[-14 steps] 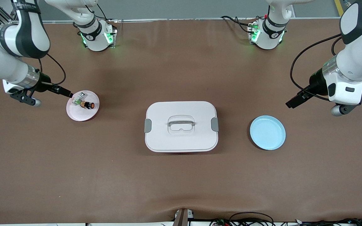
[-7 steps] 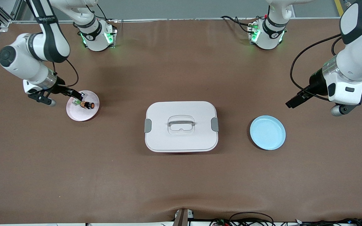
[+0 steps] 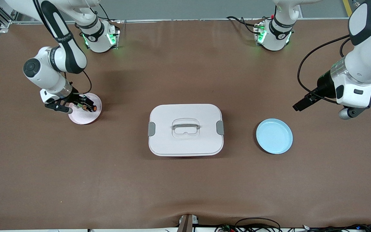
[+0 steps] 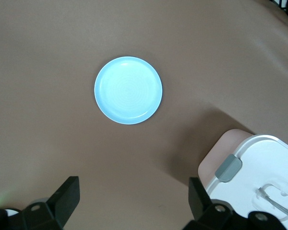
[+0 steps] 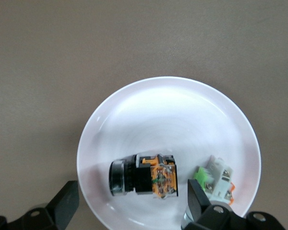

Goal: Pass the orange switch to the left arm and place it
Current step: 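Grasp the black-orange switch on the white plate with the right gripper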

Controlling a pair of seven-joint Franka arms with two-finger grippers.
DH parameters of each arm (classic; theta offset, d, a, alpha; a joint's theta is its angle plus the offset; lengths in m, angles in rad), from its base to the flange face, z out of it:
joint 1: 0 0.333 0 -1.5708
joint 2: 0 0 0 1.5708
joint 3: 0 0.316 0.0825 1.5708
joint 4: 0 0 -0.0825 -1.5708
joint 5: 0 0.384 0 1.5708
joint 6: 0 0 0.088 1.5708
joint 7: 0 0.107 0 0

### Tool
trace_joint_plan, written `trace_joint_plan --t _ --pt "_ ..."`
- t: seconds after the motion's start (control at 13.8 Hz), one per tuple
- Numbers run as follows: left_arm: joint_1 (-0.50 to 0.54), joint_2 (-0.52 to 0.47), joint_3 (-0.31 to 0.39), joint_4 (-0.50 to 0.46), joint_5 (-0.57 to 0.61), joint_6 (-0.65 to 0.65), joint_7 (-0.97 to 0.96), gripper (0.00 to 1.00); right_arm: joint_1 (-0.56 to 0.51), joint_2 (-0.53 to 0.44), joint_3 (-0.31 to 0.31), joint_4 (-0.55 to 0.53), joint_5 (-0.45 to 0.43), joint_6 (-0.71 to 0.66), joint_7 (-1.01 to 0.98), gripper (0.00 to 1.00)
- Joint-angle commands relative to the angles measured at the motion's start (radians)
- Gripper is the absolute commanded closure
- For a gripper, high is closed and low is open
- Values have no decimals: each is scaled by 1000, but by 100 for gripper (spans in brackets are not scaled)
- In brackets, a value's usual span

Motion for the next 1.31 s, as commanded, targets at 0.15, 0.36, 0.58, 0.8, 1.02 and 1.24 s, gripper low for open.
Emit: trace_joint_plan --t 0.15,0.36,0.58,0.8,1.02,1.24 --pt "2 7 -5 13 14 12 12 0 -6 56 1 -10 16 63 -60 0" --pt "4 7 -5 13 14 12 12 0 -6 81 3 -9 16 82 -60 0" --pt "4 7 -3 13 15 12 12 0 -6 92 3 -9 16 82 -60 0" --pt "2 7 -5 13 11 12 10 0 -4 96 3 -9 16 82 -60 0" --pt "1 7 -5 15 3 14 -2 0 -4 101 3 -9 16 80 -60 0" --pt "-7 7 -6 16 -15 14 -17 0 -4 101 4 -9 16 77 -60 32"
